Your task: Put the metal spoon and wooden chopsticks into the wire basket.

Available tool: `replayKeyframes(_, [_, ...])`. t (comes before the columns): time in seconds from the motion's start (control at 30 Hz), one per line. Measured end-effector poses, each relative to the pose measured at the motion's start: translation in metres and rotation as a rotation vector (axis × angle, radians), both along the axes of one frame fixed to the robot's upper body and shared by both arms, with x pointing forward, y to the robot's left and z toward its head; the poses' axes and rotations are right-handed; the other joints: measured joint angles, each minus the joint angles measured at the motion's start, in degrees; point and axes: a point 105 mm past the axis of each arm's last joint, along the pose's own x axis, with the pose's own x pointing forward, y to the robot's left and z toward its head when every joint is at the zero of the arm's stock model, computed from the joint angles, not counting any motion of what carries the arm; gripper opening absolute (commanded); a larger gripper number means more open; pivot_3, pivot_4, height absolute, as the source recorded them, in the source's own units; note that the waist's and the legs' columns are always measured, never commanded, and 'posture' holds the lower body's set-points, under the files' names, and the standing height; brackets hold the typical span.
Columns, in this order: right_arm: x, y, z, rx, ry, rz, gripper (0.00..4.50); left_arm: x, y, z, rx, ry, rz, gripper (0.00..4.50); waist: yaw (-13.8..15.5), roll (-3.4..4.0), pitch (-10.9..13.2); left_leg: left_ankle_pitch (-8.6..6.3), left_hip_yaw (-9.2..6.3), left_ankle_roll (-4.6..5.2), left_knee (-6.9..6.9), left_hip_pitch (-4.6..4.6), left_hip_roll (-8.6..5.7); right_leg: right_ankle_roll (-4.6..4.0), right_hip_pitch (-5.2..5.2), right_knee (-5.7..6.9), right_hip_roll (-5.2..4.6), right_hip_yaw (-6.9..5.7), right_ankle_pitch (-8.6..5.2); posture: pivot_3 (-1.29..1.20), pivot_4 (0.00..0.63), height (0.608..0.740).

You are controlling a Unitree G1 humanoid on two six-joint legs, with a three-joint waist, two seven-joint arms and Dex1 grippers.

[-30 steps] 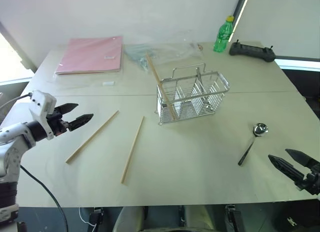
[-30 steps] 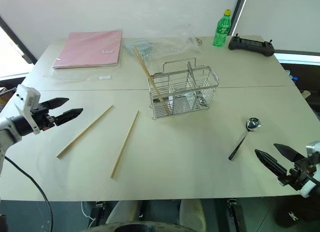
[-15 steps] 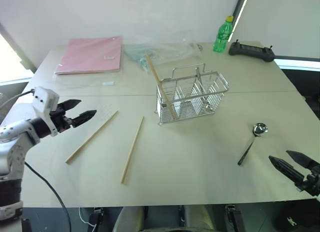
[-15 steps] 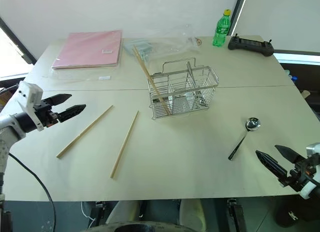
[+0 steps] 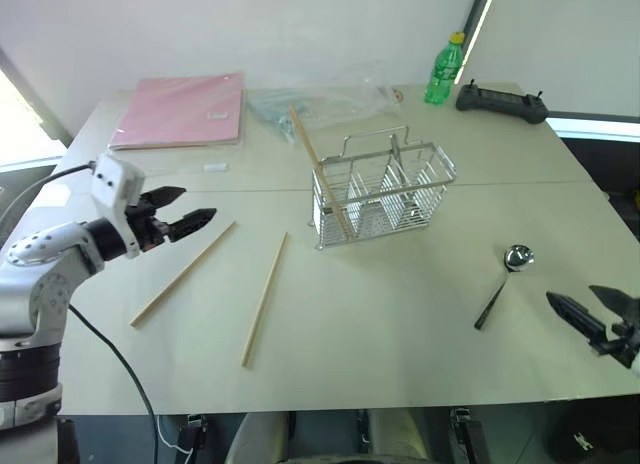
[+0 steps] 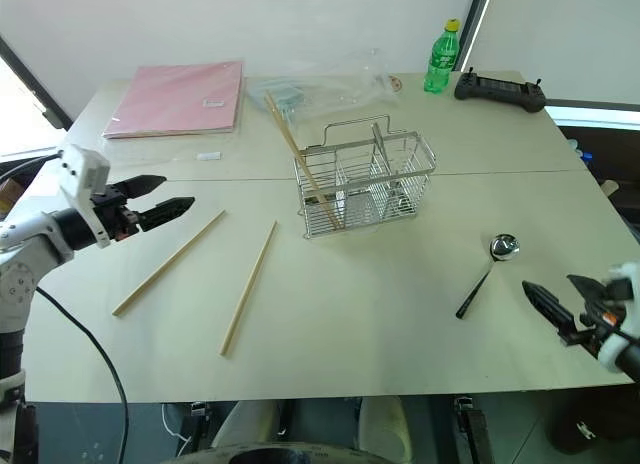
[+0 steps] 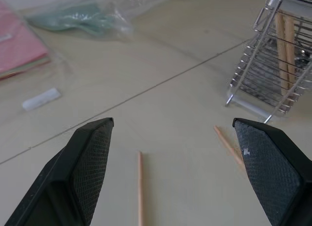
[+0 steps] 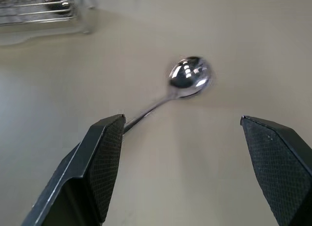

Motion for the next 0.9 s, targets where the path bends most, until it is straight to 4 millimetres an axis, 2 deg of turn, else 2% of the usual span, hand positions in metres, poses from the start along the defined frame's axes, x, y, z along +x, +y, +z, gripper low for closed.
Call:
replayKeyframes(0.1, [0.018, 0.013, 0.003, 0.107, -0.001, -0.101, 3.90, -0.006, -0.023, 0.011, -0.023, 0.021, -0.070, 4.13, -0.1, -0.13, 0.1, 0.01, -0.03, 0.01, 0.00, -0.02, 0.02, -0.07, -0.04, 0.03, 0.07, 0.00, 0.04, 0.00, 0.150, 0.722])
replayKeyframes(0.2, [0.033, 0.028, -0.006, 0.191, 0.044, -0.188, 3.90, -0.016, -0.049, 0.026, -0.044, -0.023, -0.168, 4.13, 0.0, -0.15, 0.0, 0.01, -0.03, 0.01, 0.02, -0.01, 0.00, -0.10, -0.03, 0.04, 0.05, 0.01, 0.06, 0.00, 0.150, 0.722])
replayKeyframes(0.27, [0.041, 0.036, -0.009, 0.215, 0.078, -0.201, 3.90, -0.022, -0.057, 0.027, -0.050, -0.019, -0.202, 4.13, 0.0, 0.00, 0.0, 0.02, -0.01, 0.02, 0.02, -0.02, -0.04, -0.11, -0.05, 0.03, 0.04, 0.02, 0.07, 0.00, 0.150, 0.722])
replayKeyframes(0.5, [0.054, 0.031, -0.007, 0.187, 0.101, -0.318, 3.90, -0.033, -0.070, 0.029, -0.071, 0.009, -0.260, 4.13, -0.1, 0.00, 0.0, 0.02, 0.02, 0.02, 0.00, -0.04, -0.07, -0.09, -0.04, -0.02, 0.05, 0.02, 0.06, 0.00, 0.150, 0.722])
replayKeyframes(0.7, [0.056, 0.018, -0.026, 0.223, 0.182, -0.440, 3.90, -0.046, -0.084, 0.045, -0.083, -0.021, -0.337, 4.13, -0.3, 0.04, 0.0, 0.03, 0.02, 0.03, 0.02, 0.02, -0.05, -0.11, -0.03, 0.06, 0.08, 0.02, 0.07, 0.00, 0.150, 0.722])
replayKeyframes(0.9, [0.062, 0.023, -0.037, 0.255, 0.225, -0.454, 3.90, -0.060, -0.088, 0.049, -0.063, 0.004, -0.406, 4.13, -0.9, 0.05, 0.0, 0.03, 0.01, 0.04, 0.01, 0.04, -0.01, -0.11, -0.04, 0.10, 0.15, 0.02, 0.07, 0.00, 0.150, 0.722])
